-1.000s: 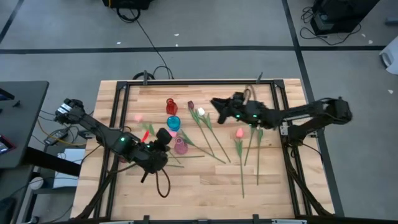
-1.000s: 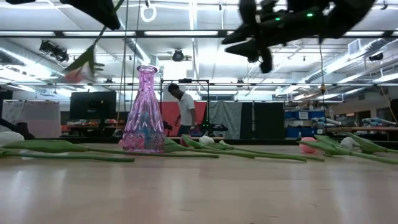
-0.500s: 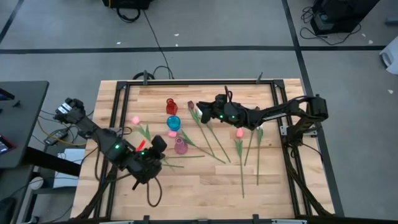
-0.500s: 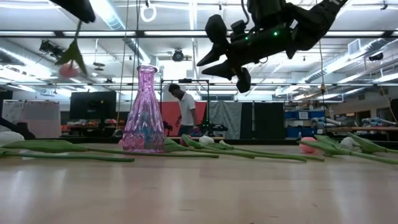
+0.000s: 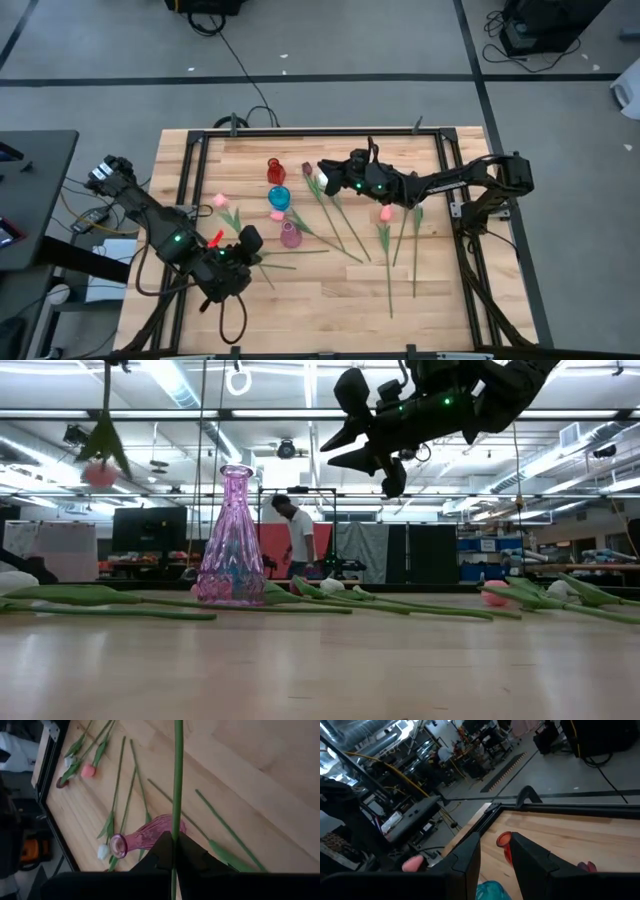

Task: Sort flowers into vase by color
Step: Put the left pink flower into the blue vase

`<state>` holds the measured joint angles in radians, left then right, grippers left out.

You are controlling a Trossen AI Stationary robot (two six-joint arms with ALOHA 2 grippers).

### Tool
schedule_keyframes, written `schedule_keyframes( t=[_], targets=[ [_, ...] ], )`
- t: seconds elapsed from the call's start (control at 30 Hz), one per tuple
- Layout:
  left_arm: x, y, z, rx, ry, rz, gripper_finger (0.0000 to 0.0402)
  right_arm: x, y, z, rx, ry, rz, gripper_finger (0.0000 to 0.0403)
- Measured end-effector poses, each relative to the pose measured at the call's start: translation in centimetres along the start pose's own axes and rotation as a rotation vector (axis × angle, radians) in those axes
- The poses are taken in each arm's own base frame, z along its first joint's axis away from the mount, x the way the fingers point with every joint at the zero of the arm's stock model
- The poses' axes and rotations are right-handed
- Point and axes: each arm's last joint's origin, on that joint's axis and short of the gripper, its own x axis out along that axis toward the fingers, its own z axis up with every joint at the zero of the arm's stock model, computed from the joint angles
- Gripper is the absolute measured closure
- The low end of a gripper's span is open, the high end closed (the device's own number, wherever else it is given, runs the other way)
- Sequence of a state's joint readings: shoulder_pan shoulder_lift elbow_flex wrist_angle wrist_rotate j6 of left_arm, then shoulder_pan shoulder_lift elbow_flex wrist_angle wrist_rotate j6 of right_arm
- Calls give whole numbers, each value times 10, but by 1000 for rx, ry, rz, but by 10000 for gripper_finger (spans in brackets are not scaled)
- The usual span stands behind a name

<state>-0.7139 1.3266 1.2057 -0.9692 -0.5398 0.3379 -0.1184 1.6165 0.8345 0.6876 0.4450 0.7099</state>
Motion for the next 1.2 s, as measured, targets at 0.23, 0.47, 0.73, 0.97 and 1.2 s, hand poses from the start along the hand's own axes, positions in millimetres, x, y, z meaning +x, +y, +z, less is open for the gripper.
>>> schedule_keyframes(
  t=[0.23, 0.47, 0.73, 0.97, 1.2],
  targets=[
    [0, 0, 2, 18, -20, -19, 390, 2, -3, 2, -4, 23, 24, 284],
    [3, 5, -12, 20, 129, 68, 390, 6, -9, 7, -26, 34, 36, 284],
    [7, 14, -29, 39, 277, 98, 390, 8, -14, 8, -64, 94, 61, 284],
    [8, 20, -39, 87, 375, 139, 390, 8, -14, 5, -60, 157, 101, 284],
    [8, 20, -40, 179, 397, 128, 390, 9, -17, 7, -54, 196, 144, 284]
  ],
)
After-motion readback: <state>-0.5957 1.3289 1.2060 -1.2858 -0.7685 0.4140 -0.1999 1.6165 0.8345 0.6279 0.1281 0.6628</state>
